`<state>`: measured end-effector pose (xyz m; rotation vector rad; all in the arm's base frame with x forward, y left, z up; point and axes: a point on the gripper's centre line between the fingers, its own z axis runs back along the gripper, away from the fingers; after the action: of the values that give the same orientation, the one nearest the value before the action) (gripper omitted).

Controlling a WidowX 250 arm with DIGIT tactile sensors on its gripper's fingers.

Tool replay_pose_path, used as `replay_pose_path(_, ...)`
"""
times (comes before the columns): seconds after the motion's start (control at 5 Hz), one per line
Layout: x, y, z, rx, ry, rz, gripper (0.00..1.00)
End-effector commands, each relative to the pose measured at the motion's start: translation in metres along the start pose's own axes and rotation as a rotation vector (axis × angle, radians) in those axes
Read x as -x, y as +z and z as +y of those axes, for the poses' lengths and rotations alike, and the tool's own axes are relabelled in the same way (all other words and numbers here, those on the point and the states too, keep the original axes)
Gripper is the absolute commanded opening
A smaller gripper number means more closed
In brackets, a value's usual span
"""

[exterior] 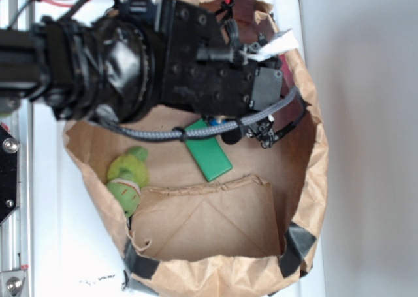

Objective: Grab the blue block.

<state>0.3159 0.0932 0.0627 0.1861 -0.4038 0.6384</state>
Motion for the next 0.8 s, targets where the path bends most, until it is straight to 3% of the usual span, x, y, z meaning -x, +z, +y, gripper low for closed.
replay_pose_path(0.0,-0.015,0.024,0.006,0.043,0.051,0.007,1.0)
replay_pose_path(0.2,-0.013,0.027,0.003,0.032,0.077,0.091,1.0)
replay_pose_path(0.4,-0.013,0.019,-0.001,-0.029,0.125,0.148,1.0)
replay_pose_path(0.6,-0.012,0.011,-0.004,-0.042,0.136,0.147,1.0)
